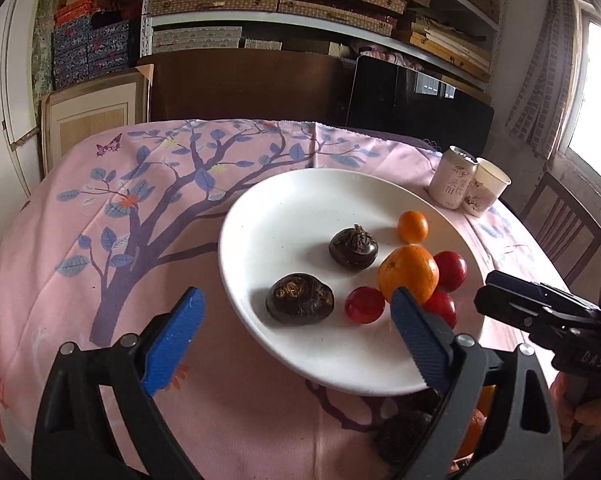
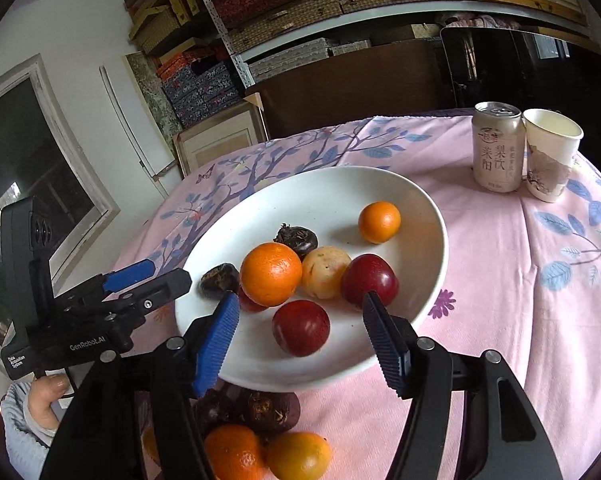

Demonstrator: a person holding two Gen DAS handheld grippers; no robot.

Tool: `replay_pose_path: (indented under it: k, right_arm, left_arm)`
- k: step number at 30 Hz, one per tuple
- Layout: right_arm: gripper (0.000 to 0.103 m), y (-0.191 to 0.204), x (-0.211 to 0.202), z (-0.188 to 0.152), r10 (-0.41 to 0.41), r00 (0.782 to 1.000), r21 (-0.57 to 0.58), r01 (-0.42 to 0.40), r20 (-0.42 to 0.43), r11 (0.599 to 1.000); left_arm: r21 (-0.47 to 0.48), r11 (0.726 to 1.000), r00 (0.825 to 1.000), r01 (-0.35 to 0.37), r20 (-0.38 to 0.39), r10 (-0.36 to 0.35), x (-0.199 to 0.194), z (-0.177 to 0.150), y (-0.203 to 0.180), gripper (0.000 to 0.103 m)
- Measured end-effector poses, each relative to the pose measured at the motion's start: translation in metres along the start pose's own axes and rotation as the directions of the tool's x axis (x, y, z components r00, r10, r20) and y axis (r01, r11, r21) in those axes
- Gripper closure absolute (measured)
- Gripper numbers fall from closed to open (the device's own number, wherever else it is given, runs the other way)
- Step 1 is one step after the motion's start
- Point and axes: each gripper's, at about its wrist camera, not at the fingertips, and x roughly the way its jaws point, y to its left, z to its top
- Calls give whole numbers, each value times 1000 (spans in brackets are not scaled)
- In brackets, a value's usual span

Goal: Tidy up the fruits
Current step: 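Release both fruits on the plate and withdraw both open tools toward the pile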

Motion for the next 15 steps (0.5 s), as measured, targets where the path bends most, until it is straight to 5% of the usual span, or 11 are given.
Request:
replay_pose_path:
  k: [15]
  right_arm:
    - [23, -29, -61, -43, -24, 998, 106, 18, 57, 994]
  left_arm:
    - [104, 993, 999, -47, -5, 47, -59, -76, -16, 5]
